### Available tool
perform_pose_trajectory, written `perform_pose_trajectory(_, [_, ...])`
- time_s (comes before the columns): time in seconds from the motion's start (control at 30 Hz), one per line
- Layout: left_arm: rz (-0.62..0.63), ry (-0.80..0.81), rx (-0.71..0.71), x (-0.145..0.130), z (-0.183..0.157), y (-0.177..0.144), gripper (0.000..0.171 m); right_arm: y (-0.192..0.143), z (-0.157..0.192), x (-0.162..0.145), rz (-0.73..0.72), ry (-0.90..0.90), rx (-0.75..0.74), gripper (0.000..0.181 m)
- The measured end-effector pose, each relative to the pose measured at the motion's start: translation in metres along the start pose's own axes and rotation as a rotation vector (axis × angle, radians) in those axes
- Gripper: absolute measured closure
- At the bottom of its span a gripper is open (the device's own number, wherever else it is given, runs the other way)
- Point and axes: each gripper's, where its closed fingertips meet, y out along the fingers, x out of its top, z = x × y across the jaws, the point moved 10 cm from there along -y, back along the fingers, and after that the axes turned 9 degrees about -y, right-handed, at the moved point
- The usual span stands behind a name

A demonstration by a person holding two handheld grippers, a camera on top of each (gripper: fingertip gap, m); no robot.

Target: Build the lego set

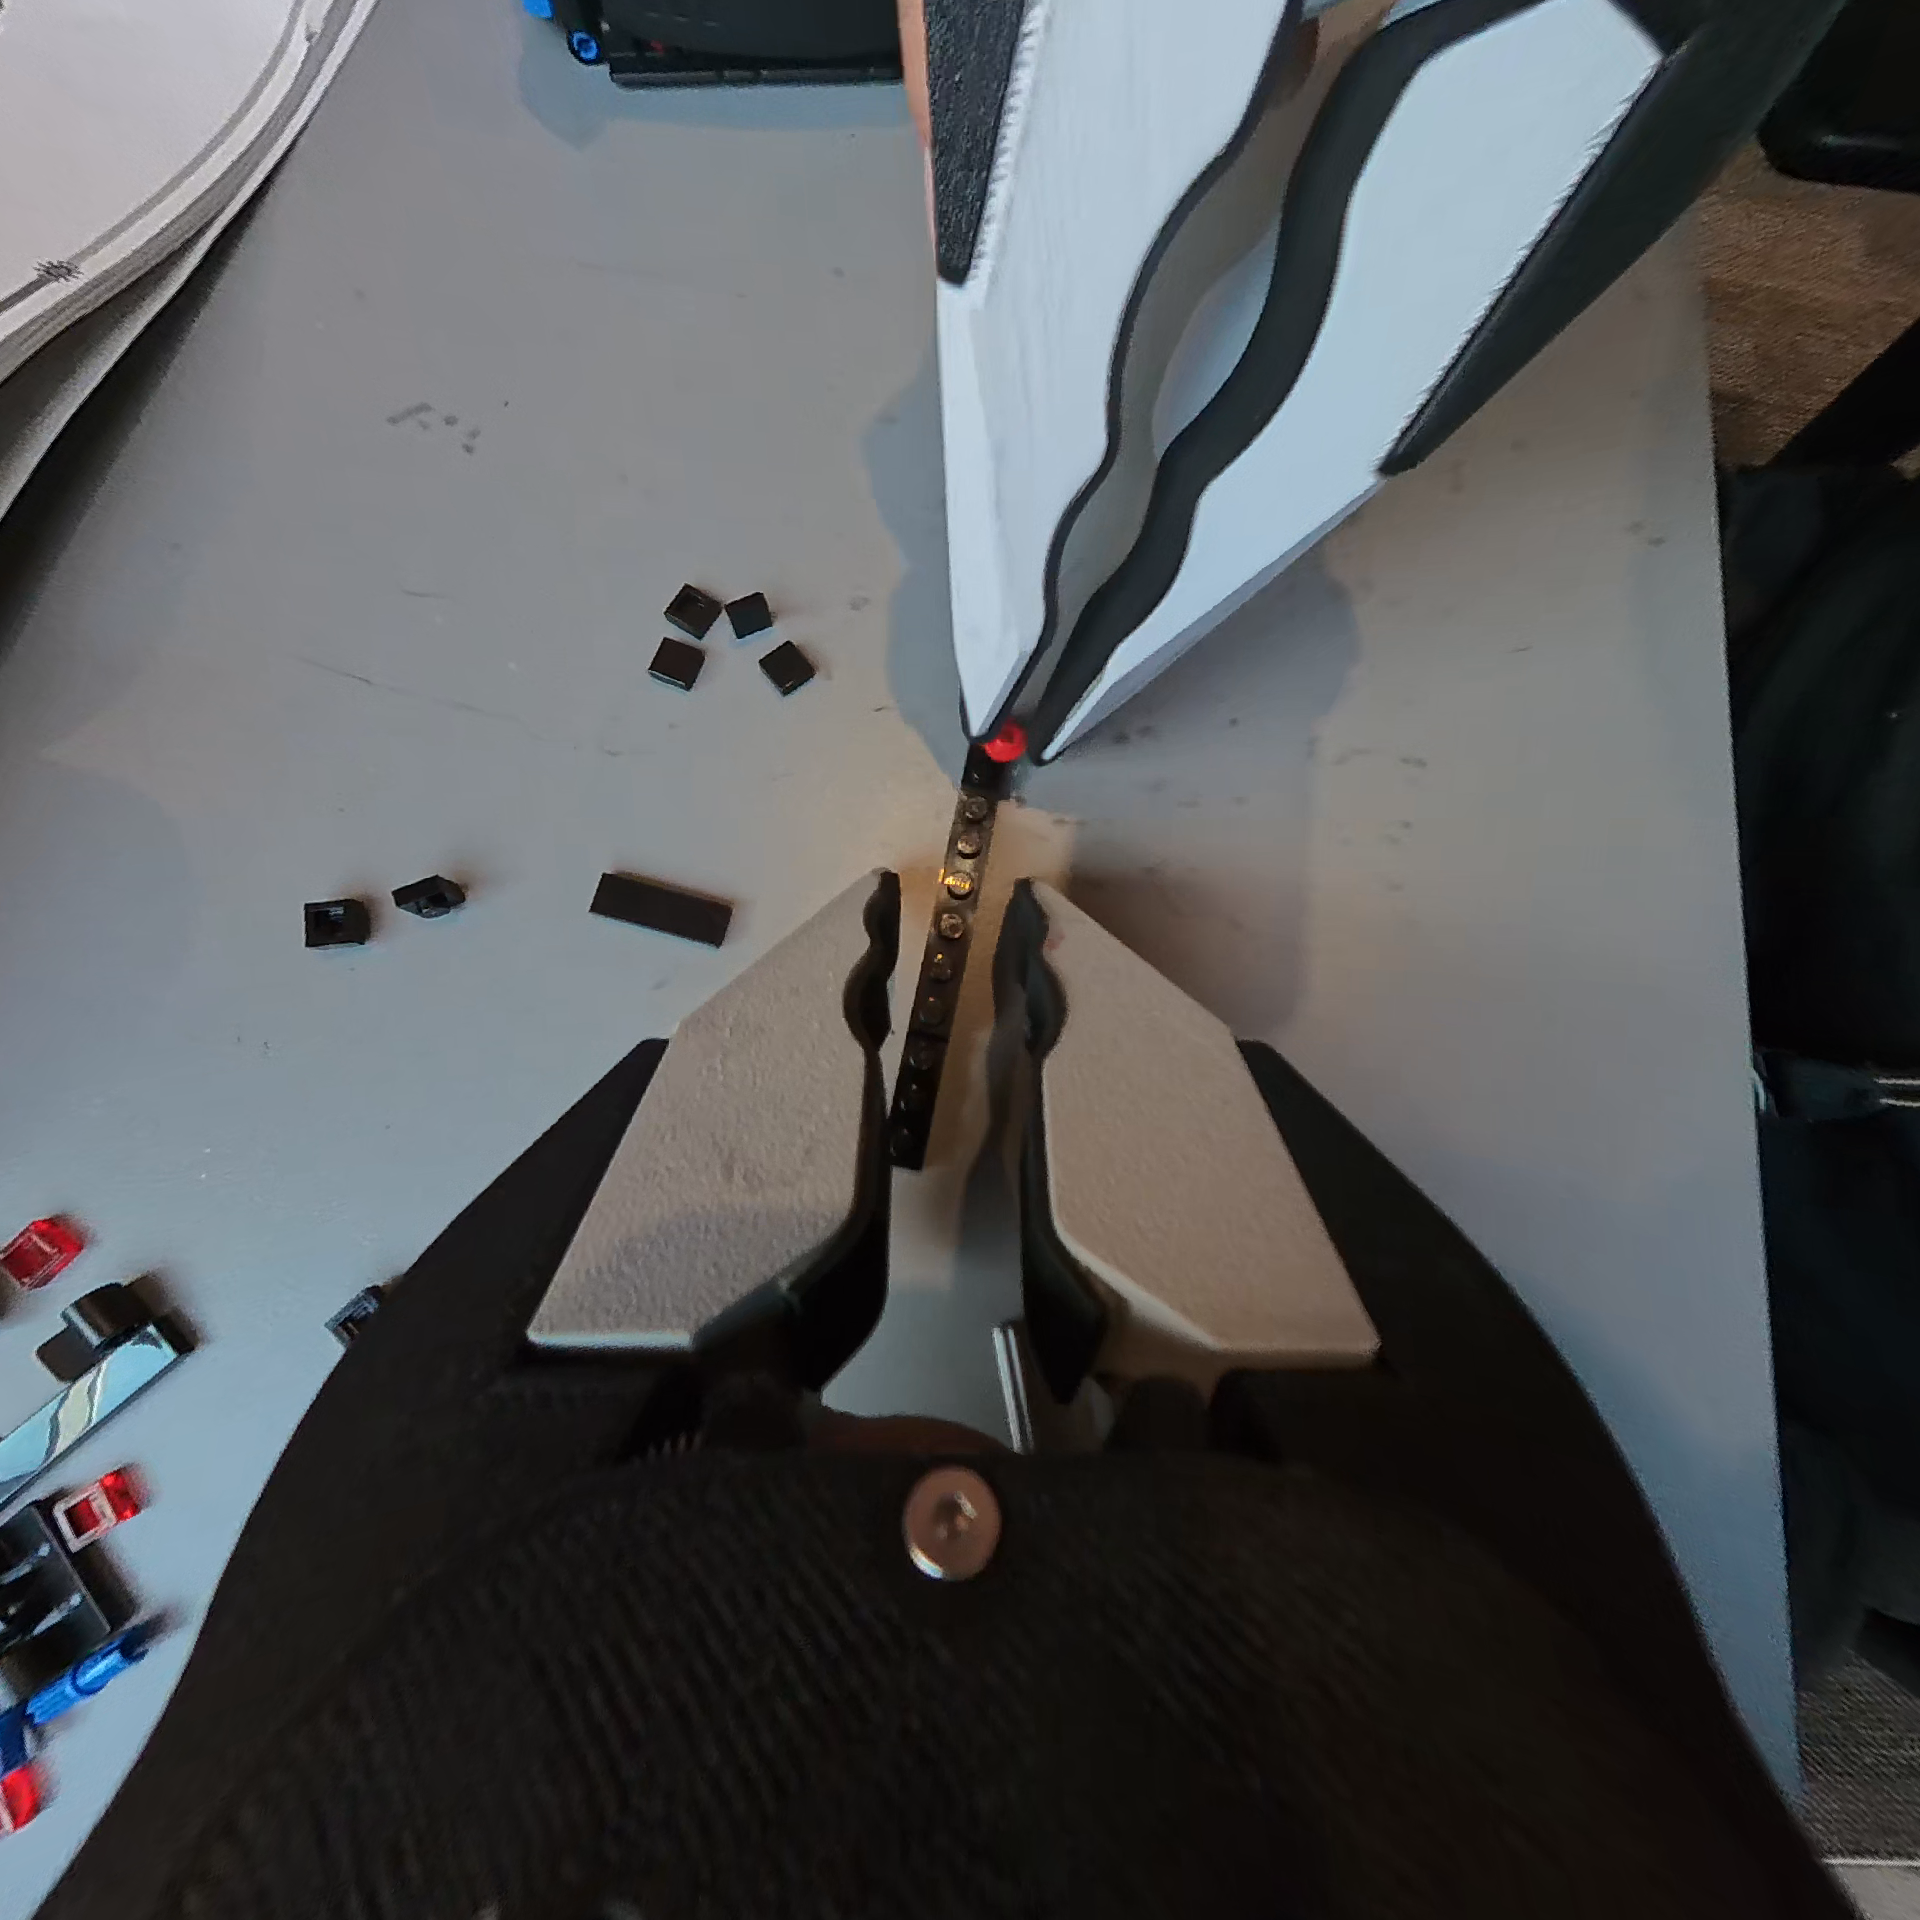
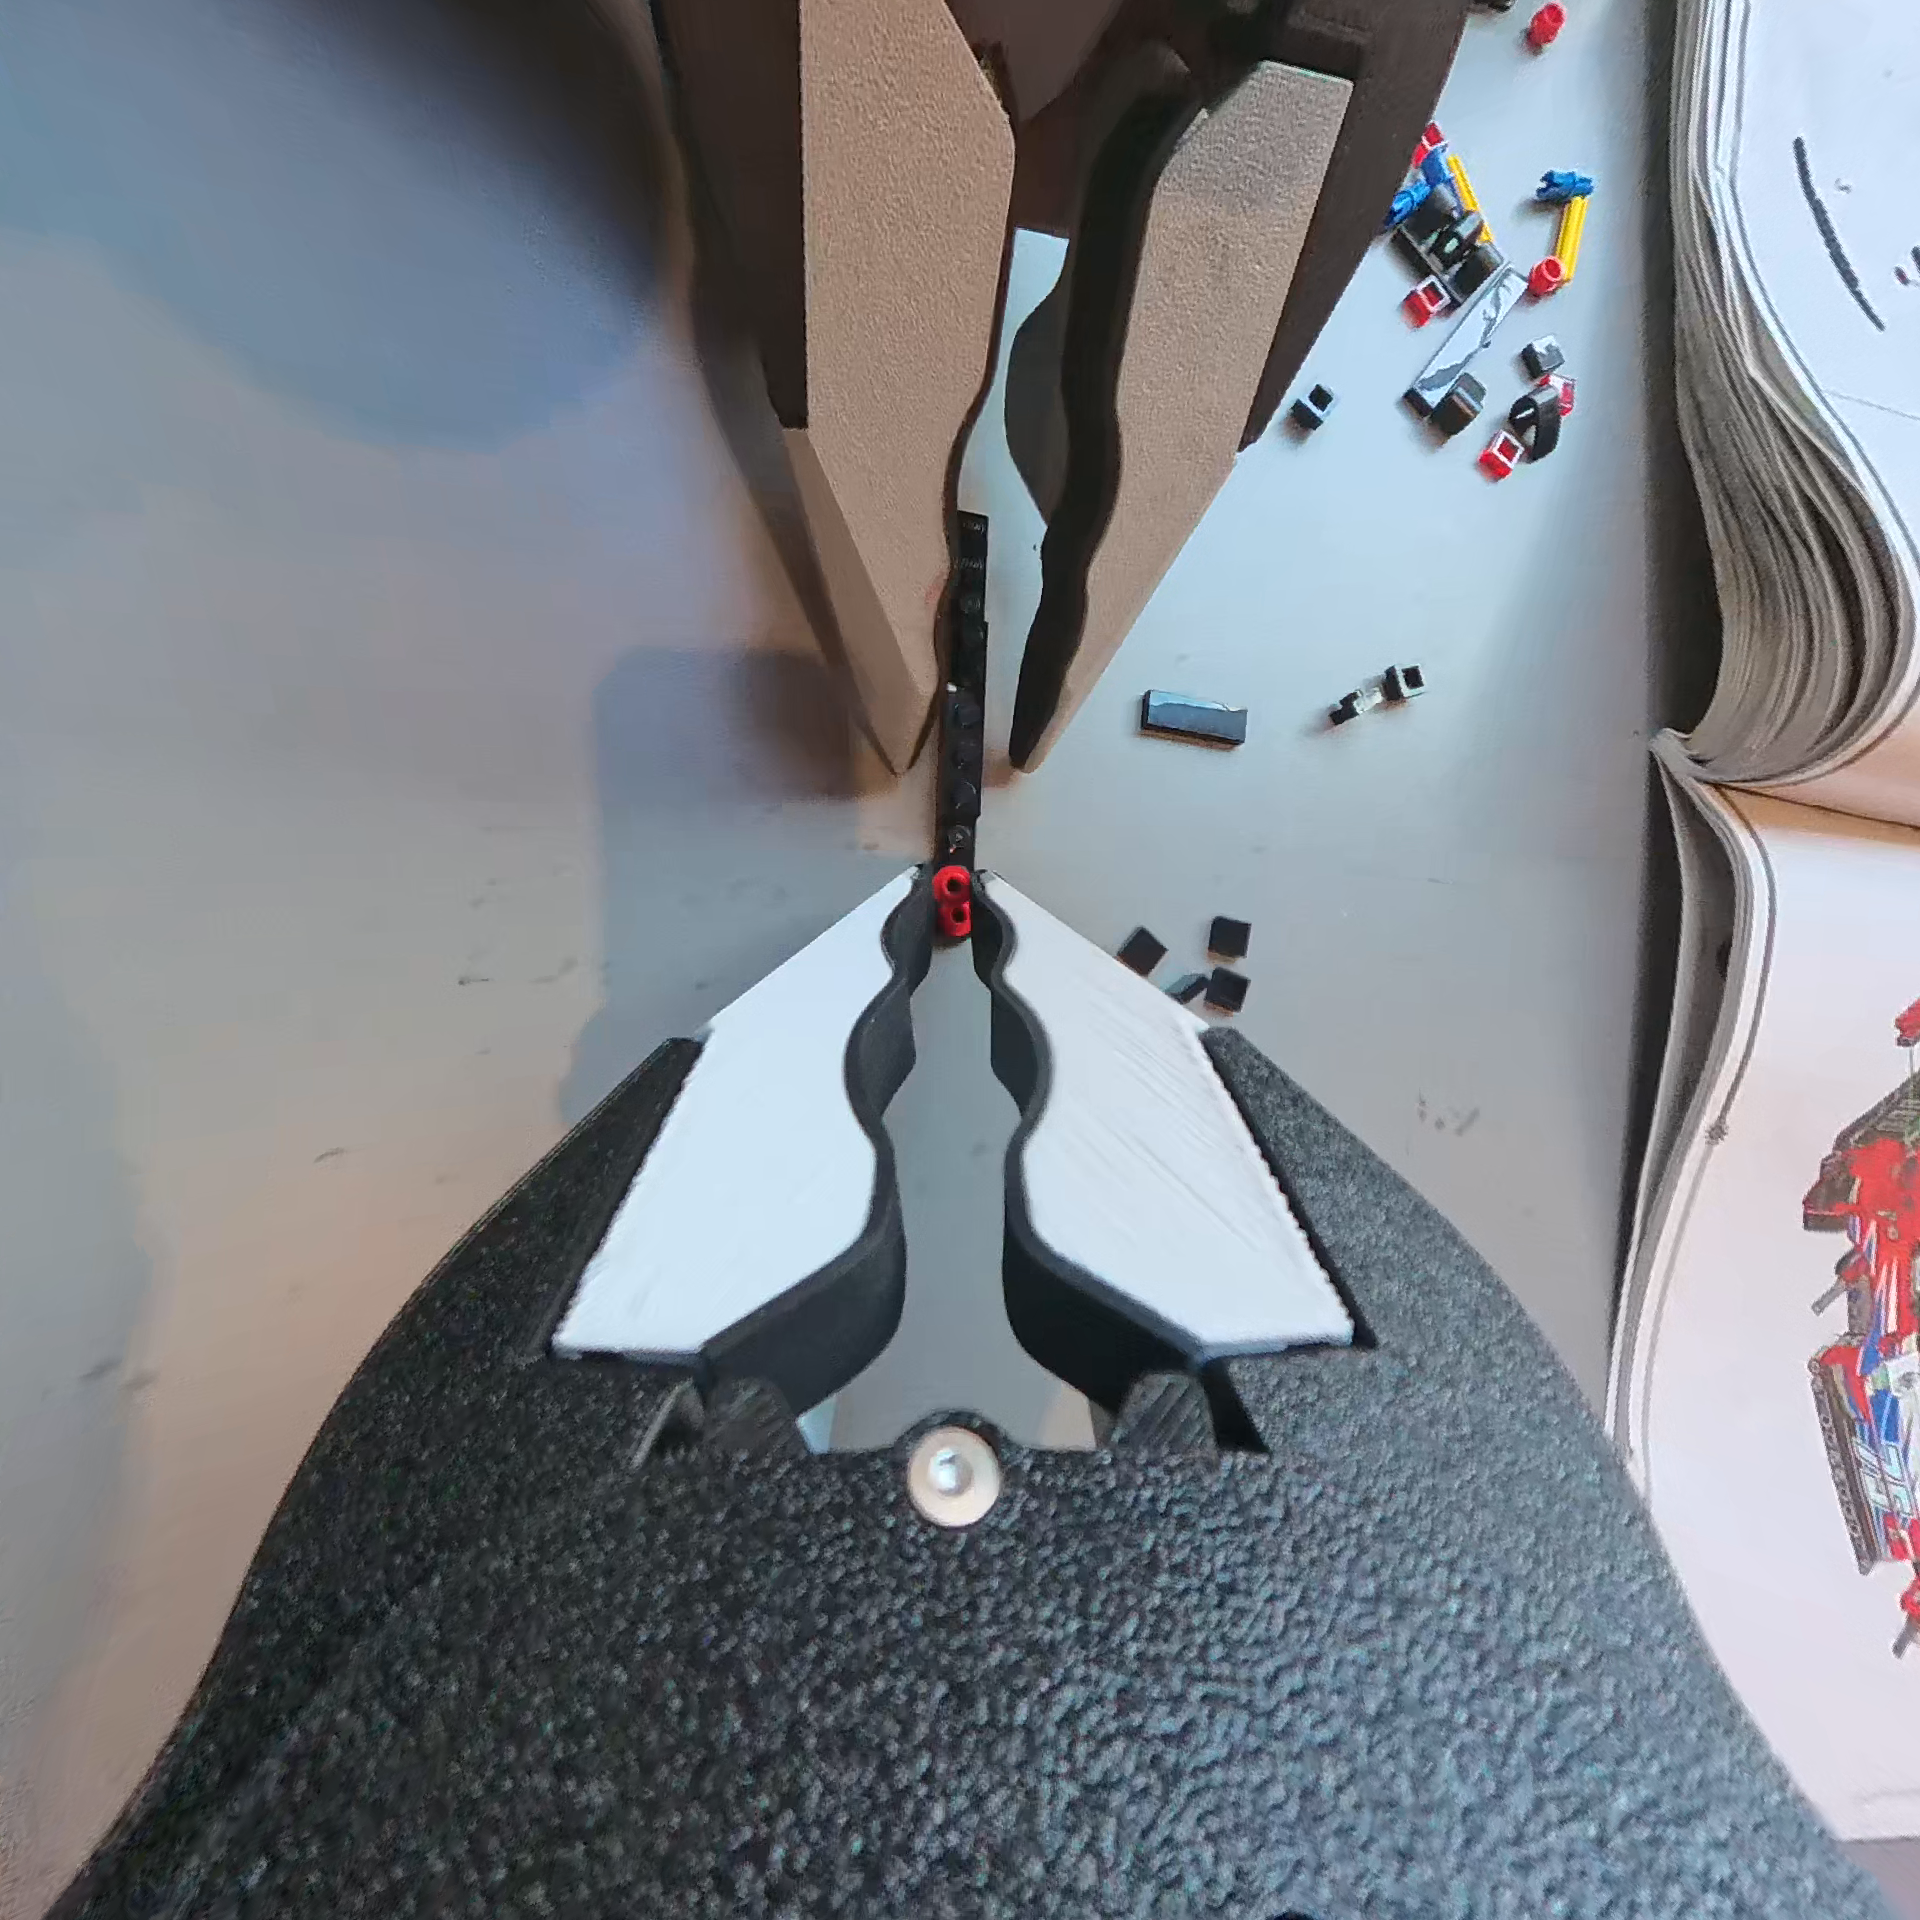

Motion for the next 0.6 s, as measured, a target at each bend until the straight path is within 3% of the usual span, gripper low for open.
perform_pose_trajectory(0.2, [-0.005, -0.003, -0.007, -0.0007, 0.0007, 0.0007, 0.166, 0.0024, -0.0034, -0.0018, -0.004, 0.006, 0.008, 0.176])
perform_pose_trajectory(0.6, [-0.009, -0.001, -0.020, -0.0013, 0.0008, 0.0009, 0.167, 0.0056, -0.0066, -0.0033, -0.005, 0.007, 0.025, 0.176])
